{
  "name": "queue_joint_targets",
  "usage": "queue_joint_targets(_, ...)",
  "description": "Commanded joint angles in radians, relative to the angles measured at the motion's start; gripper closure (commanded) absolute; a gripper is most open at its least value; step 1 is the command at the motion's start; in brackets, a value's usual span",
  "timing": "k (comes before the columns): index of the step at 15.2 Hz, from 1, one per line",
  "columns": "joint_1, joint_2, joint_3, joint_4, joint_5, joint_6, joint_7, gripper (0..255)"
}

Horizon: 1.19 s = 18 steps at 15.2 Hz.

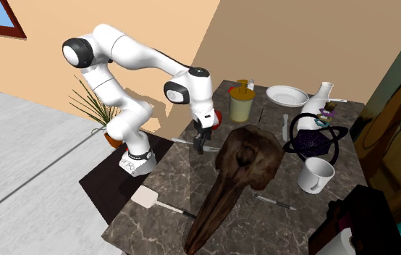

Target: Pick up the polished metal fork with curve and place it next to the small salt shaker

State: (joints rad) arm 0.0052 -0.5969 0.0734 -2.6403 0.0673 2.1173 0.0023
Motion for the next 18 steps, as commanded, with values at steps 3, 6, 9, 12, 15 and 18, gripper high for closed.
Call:
queue_joint_targets(3, 0.002, 0.007, 0.004, -0.012, 0.003, 0.02, 0.004, 0)
queue_joint_targets(6, 0.002, 0.007, 0.004, -0.012, 0.003, 0.02, 0.004, 0)
queue_joint_targets(9, 0.002, 0.007, 0.004, -0.012, 0.003, 0.02, 0.004, 255)
queue_joint_targets(12, 0.003, 0.013, 0.006, -0.008, 0.003, 0.022, 0.006, 255)
queue_joint_targets(15, 0.003, 0.011, 0.005, -0.007, 0.003, 0.019, 0.005, 255)
queue_joint_targets(18, 0.003, 0.007, 0.003, -0.012, 0.002, 0.02, 0.004, 255)
